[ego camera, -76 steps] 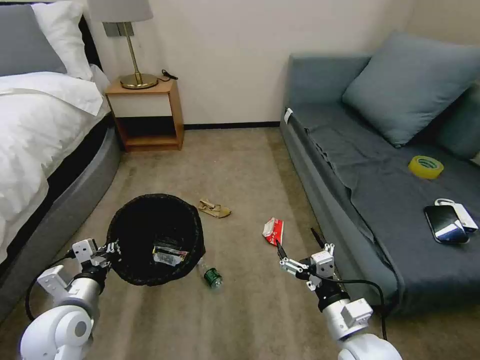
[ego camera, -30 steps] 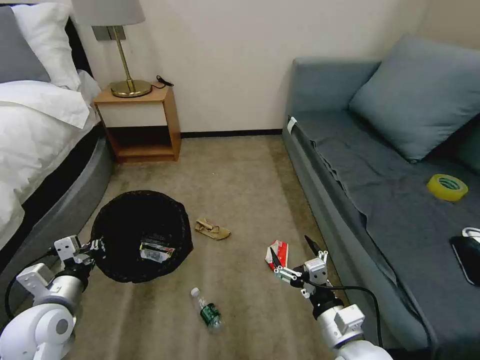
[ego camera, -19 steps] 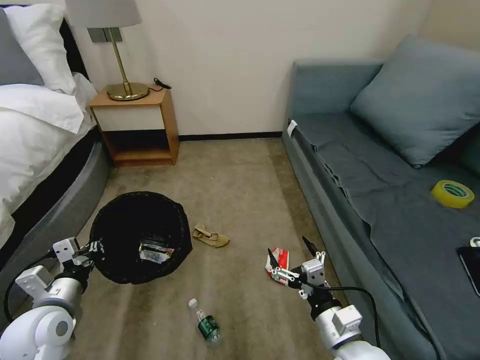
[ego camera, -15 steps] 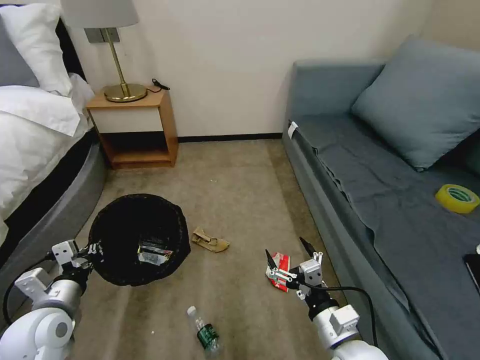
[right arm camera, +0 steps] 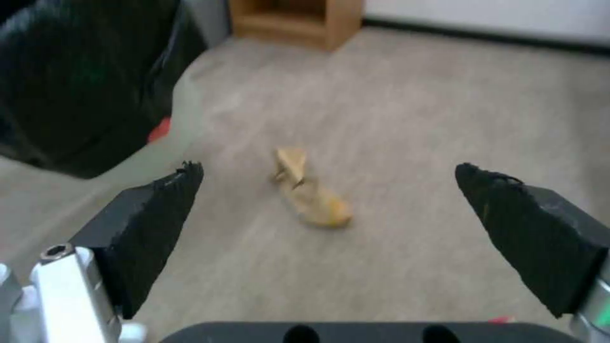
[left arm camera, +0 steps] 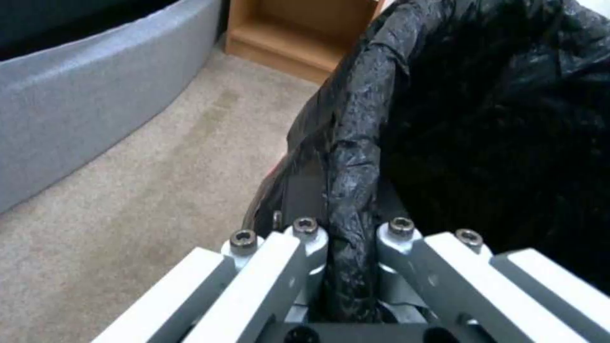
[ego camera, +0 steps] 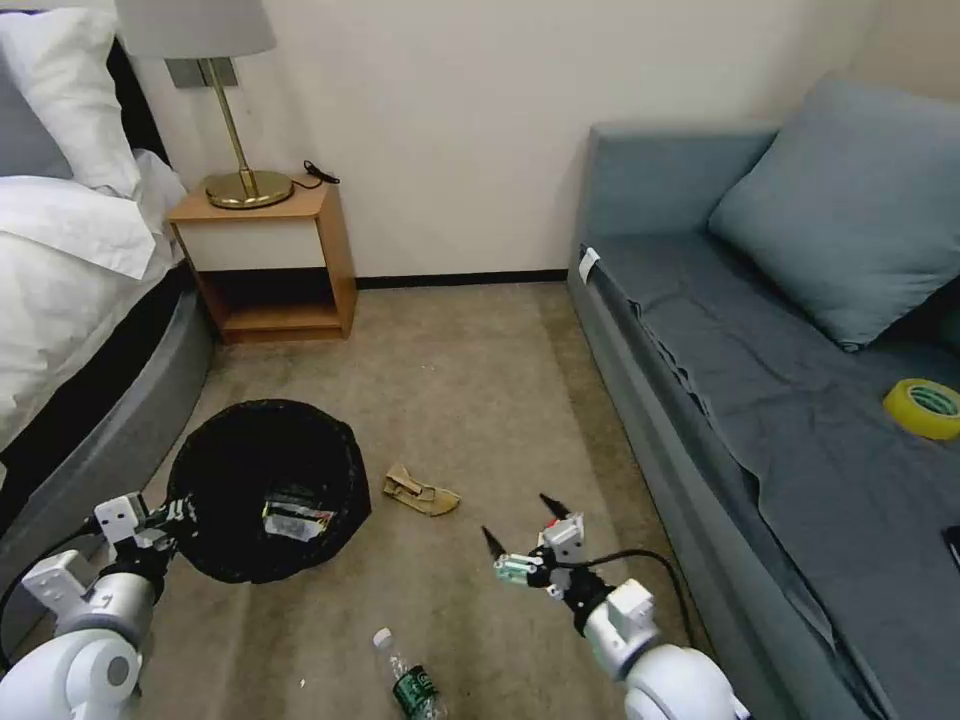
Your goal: Pick up the trash bin, then pick up the garbage on the floor and place it into the trash bin.
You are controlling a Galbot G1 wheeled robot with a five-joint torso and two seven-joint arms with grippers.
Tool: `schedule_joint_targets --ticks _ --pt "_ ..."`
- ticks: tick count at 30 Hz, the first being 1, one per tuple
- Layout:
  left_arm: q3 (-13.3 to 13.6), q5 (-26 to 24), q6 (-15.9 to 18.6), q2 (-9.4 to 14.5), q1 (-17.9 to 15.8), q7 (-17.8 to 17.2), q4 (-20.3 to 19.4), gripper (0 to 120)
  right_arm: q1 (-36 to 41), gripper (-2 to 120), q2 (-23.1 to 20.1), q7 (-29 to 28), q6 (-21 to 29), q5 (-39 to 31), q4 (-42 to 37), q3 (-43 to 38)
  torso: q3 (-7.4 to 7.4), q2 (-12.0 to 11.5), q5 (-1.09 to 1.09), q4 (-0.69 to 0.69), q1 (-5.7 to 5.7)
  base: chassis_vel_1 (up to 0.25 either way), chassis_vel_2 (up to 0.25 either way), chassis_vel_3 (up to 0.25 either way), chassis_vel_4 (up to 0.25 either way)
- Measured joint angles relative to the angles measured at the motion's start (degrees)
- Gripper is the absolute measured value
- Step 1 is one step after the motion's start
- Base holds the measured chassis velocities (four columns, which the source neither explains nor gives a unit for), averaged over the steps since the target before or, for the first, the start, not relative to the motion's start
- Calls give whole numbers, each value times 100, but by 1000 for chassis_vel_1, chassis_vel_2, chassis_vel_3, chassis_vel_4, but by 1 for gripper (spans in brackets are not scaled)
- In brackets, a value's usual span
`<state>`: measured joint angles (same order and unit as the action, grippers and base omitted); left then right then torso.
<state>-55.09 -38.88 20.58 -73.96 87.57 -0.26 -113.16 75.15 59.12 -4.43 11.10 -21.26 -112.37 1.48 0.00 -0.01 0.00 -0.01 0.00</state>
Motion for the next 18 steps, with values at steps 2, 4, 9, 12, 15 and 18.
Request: schedule_joint_targets --ticks 2,4,9,12,15,18 --pt "3 -4 0 0 -12 1 12 4 -205 100 -69 -93 92 -206 62 178 0 0 0 1 0 0 0 0 0" --pt "24 -31 14 -1 -60 -3 35 4 -840 100 -216 -380 358 -762 248 723 0 0 1 1 0 0 0 0 0" --pt "135 -38 106 24 -231 -99 63 4 -1804 100 -283 -950 962 -1601 535 1547 0 0 1 2 0 0 0 0 0" --pt "190 -35 145 24 -300 -137 47 4 -2080 100 -268 -1141 1162 -1906 636 1774 0 0 0 1 0 0 0 0 0" --pt "316 -5 226 -32 -454 -205 -29 4 -2536 100 -172 -1404 1451 -2428 908 2154 0 0 1 0 0 0 0 0 0" --pt "450 115 264 -193 -505 -238 -117 4 -3094 100 14 -1789 1703 -3097 1301 2662 0 0 0 1 0 0 0 0 0"
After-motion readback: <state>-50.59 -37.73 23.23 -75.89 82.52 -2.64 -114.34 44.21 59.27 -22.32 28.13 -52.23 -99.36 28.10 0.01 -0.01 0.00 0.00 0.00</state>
